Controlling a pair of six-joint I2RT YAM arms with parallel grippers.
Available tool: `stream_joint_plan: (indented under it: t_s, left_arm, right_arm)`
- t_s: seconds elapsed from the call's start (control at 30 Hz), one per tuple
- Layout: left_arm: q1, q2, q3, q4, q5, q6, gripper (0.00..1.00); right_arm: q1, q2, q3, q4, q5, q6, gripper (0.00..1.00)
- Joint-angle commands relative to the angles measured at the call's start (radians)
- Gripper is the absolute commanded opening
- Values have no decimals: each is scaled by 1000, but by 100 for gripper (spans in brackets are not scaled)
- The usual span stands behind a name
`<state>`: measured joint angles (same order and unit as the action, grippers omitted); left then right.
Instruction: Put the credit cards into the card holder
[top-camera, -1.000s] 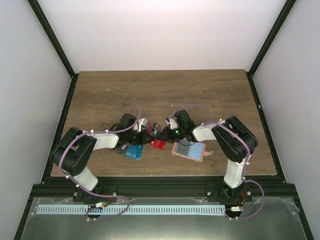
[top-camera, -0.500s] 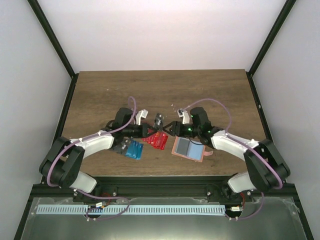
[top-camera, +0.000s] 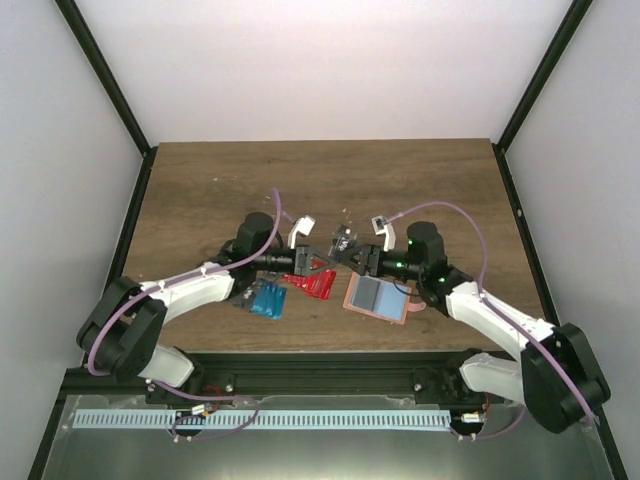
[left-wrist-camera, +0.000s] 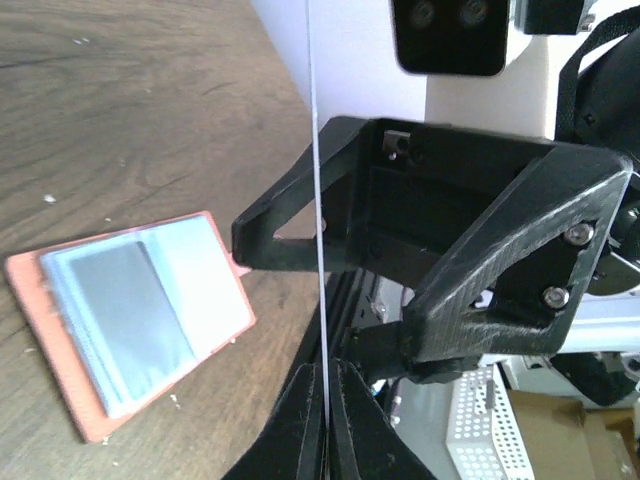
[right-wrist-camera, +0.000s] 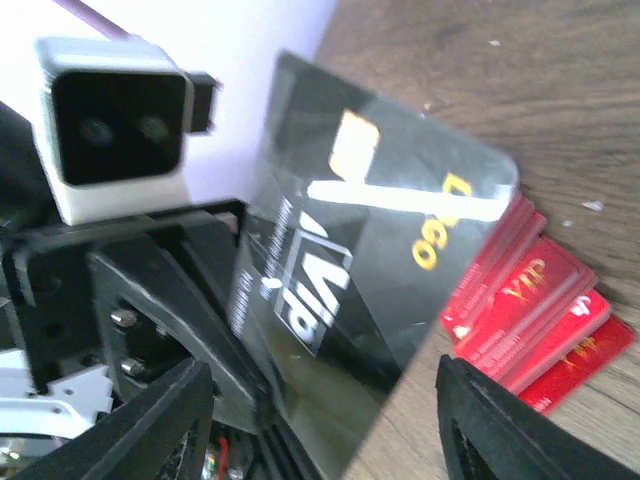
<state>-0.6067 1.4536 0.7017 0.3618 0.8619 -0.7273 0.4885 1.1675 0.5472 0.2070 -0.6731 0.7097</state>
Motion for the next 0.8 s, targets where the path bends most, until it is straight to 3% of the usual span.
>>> stream_joint_plan:
  t_s: [0.0,0.1,0.27,0.33,0.43,0.53,0.6,0.77]
  left_arm:
    - [-18,-20,16,104,54,-57,4]
    - [-28,-28,16,118,58,-72,4]
    - [-51,-32,19,143,68,-95,4]
    - [-57,-36,19,149,64,-100,4]
    - [-61,-47,19,148,60,-98,5]
    - [-59,-74,29,58,32,-30,30]
    - [-56,-106,45,-35,-13,55,41]
    - [-48,-173,46,-78,-31,135,46]
  right_arm:
    - [-24,-70,-22,74,-53,23,58]
    - [-33,-112,-43,115,-71,45,47]
    - [-36,-135,-61,160,-111,73,13]
    - [-36,-136,-62,164,-117,78,4]
    - [-37,-149,-65,164,-128,71,1]
    - [-37,-177,-67,137,-131,51,1]
    - [-37,-202,-71,114,-136,34,1]
    - [-39,-254,-99,119,-194,23,1]
